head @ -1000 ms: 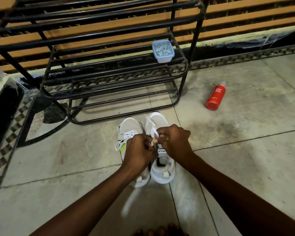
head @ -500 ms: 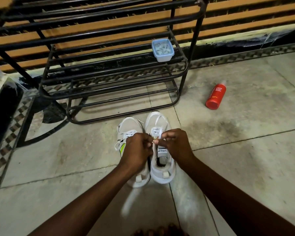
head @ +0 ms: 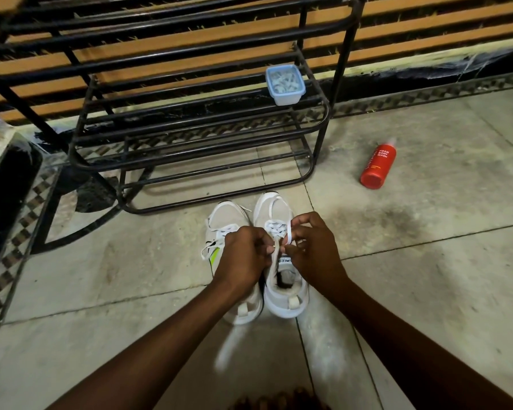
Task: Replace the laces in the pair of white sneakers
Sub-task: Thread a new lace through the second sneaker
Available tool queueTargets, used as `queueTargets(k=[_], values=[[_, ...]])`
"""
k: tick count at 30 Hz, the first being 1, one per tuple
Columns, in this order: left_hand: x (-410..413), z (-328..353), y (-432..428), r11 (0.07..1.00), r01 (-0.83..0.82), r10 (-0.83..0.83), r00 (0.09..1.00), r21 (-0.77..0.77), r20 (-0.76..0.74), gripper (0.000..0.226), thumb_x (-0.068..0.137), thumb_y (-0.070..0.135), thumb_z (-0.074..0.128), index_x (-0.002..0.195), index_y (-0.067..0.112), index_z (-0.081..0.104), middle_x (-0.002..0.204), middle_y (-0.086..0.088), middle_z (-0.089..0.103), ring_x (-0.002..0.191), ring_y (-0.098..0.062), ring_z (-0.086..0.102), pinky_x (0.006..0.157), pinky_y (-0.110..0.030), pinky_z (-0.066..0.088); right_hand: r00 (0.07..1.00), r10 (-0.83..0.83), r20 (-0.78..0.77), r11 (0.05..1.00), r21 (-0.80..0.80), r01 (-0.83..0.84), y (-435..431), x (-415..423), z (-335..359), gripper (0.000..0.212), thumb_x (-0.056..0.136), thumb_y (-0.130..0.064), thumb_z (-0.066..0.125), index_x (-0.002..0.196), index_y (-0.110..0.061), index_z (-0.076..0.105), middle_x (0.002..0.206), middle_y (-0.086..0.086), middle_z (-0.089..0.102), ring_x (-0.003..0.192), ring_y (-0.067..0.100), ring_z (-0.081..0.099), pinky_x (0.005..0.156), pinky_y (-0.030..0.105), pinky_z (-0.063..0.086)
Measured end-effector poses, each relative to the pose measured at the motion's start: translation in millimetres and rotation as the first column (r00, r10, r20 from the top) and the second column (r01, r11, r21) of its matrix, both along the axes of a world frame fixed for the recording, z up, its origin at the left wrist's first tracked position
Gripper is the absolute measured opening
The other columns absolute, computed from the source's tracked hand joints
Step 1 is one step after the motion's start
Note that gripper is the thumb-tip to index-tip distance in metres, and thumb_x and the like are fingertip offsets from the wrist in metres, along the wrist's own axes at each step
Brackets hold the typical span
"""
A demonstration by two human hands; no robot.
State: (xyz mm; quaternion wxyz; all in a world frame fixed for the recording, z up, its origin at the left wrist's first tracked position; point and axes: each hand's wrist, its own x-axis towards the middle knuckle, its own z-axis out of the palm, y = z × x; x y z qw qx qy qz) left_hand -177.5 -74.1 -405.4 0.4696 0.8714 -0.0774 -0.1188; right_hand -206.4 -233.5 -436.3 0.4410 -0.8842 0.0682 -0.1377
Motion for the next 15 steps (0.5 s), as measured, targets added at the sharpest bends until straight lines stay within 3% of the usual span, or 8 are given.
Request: queueTargets(k=[8,12,15], values=[[5,5,1,0.993,0.081,-0.088,0.993,0.083,0.084,0.03,0.075,-0.013,0.058,0.072,0.014,0.07,0.068,0.0,0.073,0.067,-0.016,0.072,0.065,-0.041,0.06,1.0,0.01,0.019,0.997,0.073,-0.012,7,0,-7,0.012,0.07,0.006,0.076,0.075,-0.003,0.07,0.11,0.007,0.055,0.101,0.019,0.06,0.084,0.036,0.05],[5,10,3,0.983,0.134,-0.153,0.976,0.129,0.154,0.021,0.079,-0.004,0.062,0.074,0.014,0.073,0.066,0.002,0.072,0.061,-0.006,0.068,0.066,-0.032,0.057,0.998,0.006,0.056,0.998,0.069,-0.01,6,-2,-7,0.006,0.071,-0.003,0.074,0.075,-0.004,0.07,0.109,0.008,0.054,0.099,0.02,0.06,0.083,0.034,0.05],[9,13,5,0.965,0.197,-0.225,0.961,0.172,0.162,0.016,0.082,0.004,0.065,0.074,0.014,0.075,0.062,0.004,0.071,0.061,-0.002,0.068,0.063,-0.019,0.054,0.991,0.029,0.129,0.999,0.02,-0.031,5,-7,-11,0.023,0.068,-0.006,0.076,0.09,-0.005,0.067,0.108,0.01,0.053,0.1,0.022,0.057,0.085,0.031,0.048]])
